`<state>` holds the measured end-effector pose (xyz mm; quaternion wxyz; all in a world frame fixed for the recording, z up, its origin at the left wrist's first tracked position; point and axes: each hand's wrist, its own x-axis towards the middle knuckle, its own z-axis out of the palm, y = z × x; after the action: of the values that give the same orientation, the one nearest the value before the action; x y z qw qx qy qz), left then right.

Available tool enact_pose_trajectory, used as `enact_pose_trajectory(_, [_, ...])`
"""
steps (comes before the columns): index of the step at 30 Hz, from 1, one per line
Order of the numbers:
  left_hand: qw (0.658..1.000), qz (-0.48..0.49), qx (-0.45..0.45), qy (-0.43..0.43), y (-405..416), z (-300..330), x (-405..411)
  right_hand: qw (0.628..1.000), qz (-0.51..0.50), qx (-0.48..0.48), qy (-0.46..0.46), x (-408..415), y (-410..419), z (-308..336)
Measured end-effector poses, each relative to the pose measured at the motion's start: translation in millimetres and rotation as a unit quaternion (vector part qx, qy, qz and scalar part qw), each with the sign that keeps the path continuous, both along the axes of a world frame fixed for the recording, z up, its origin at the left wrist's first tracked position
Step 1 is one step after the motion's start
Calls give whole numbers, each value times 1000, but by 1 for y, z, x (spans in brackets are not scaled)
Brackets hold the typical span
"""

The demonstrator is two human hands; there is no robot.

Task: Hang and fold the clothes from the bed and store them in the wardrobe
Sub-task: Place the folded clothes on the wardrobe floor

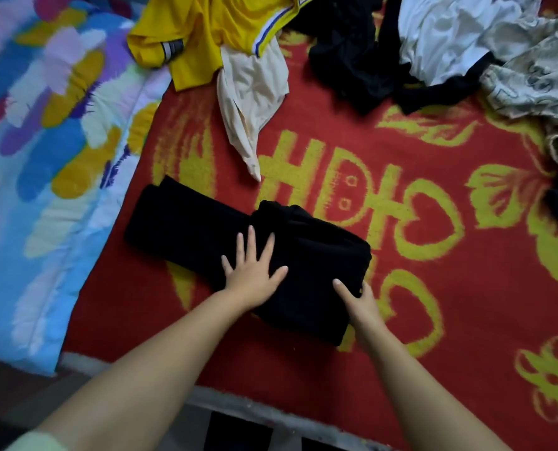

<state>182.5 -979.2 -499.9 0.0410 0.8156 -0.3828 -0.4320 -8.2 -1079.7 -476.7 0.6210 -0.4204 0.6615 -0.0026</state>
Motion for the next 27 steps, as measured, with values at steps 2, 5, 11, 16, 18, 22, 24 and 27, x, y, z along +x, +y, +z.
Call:
enact_pose_trajectory(2, [999,31,7,14,-4,-6,1,999,-10,37,-33,2,-9,8])
enact_pose_trajectory(5, [983,137,-49,111,-3,6,21,996,9,20,-86,18,-14,42])
enact_pose_trajectory(11, [800,391,-172,421,27,78,110,947,221,-38,-231,113,31,131])
enact_pose_trajectory(16, [788,403,-262,386,72,108,204,819,505,-199,-186,202,83,108])
enact_pose_trajectory(18, [873,373,-224,221,79,96,231,716,628,-298,-65,219,87,75])
enact_pose_trajectory(22, [981,179,6,-68,73,45,241,561,775,-287,38,236,74,23])
enact_pose_trajectory(24, [977,139,78,-140,66,20,225,526,769,-364,16,246,64,10])
enact_pose_trajectory(27, [969,160,59,-179,66,-10,194,512,725,-458,44,249,38,-2])
